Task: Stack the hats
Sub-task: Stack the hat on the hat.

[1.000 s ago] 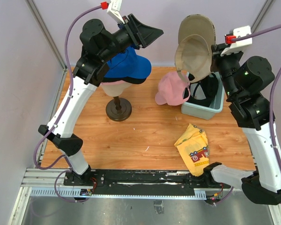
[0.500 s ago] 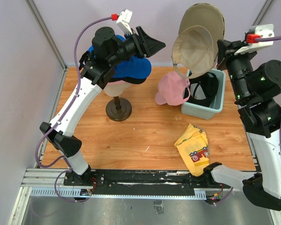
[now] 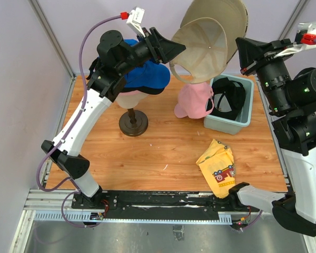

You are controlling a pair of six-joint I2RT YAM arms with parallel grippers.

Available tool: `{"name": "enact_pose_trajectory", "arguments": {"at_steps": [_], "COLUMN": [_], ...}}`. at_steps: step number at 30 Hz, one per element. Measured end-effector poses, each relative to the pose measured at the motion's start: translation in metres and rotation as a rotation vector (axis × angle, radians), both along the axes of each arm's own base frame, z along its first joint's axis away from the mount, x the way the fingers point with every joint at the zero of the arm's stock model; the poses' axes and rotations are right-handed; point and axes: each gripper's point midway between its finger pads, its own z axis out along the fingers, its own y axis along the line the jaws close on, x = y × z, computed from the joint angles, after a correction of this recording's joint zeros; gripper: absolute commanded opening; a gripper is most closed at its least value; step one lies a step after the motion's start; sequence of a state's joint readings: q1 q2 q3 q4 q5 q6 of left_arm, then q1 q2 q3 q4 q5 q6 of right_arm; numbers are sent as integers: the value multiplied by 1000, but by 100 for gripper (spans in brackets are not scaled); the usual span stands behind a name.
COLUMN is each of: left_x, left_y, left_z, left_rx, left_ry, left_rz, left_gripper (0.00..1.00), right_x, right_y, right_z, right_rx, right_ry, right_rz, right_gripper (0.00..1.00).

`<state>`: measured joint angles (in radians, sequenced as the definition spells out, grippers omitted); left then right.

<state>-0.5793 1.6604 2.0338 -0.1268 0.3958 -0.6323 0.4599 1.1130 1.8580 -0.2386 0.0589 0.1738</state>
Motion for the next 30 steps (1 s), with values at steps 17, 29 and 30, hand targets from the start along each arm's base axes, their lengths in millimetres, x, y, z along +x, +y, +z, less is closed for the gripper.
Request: {"name": "enact_pose_trajectory", "arguments": {"at_steps": [17, 29, 30], "left_x": [-25, -35, -34], "left_y": [27, 45, 45], "left_z": [28, 45, 43], "left_rx": [-30, -20, -12], "left_ry": [-103, -179, -176], "left_rz": [57, 122, 128], "left_gripper": [63, 68, 68], "right_x": [-6, -11, -12], "right_y": [13, 13, 13], "right_z": [10, 17, 18], "right_rx": [75, 83, 85], "right_ry": [-4, -21, -23], "right_rz": [94, 108, 113], "right_gripper": [1, 0, 0]}}
